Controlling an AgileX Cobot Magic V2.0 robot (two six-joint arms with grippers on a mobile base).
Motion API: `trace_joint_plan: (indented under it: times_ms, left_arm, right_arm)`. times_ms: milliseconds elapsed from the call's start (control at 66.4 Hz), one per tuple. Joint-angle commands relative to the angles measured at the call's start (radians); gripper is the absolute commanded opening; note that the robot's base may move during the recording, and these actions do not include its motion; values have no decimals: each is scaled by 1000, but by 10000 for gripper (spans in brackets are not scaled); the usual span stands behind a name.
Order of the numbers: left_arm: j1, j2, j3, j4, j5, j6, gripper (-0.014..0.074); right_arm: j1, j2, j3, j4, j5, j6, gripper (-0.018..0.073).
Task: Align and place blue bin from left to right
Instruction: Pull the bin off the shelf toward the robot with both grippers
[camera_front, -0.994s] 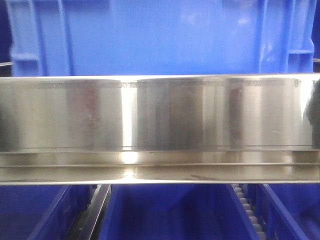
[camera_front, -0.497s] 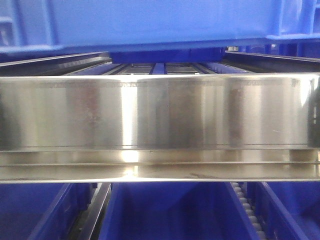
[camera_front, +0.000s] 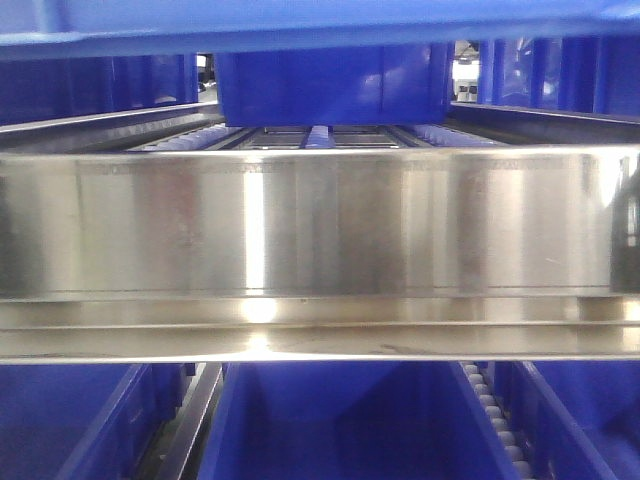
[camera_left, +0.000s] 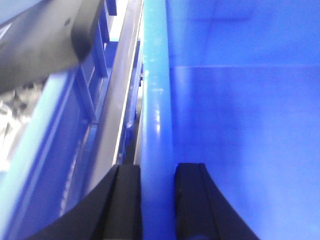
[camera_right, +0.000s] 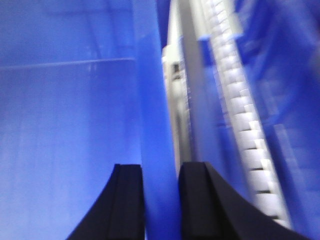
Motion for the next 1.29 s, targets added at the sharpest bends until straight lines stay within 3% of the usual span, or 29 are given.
trace_joint_plan:
  times_ms: [0,241,437,587,1280]
  left_arm:
    - [-65,-69,49,-7,-111,-55,-111]
    - [-160,-205,252,78,-144,-189,-111]
    - [-225,-293,379,146,-206,-257,-111]
    - [-227,-300,385,148,-199,-257,-111]
    - [-227,-284,387,173,-304,-228,-111]
  right_arm:
    - [47,-53,54,-14,-100,65,-70]
    - [192,-248,370,-169,-204,290,-70]
    - [260,-287,440,-204,-191,343,-70]
    - [300,-289,440,-261,-161,376,-70]
    - [302,-289,440,-263,-179,403,-70]
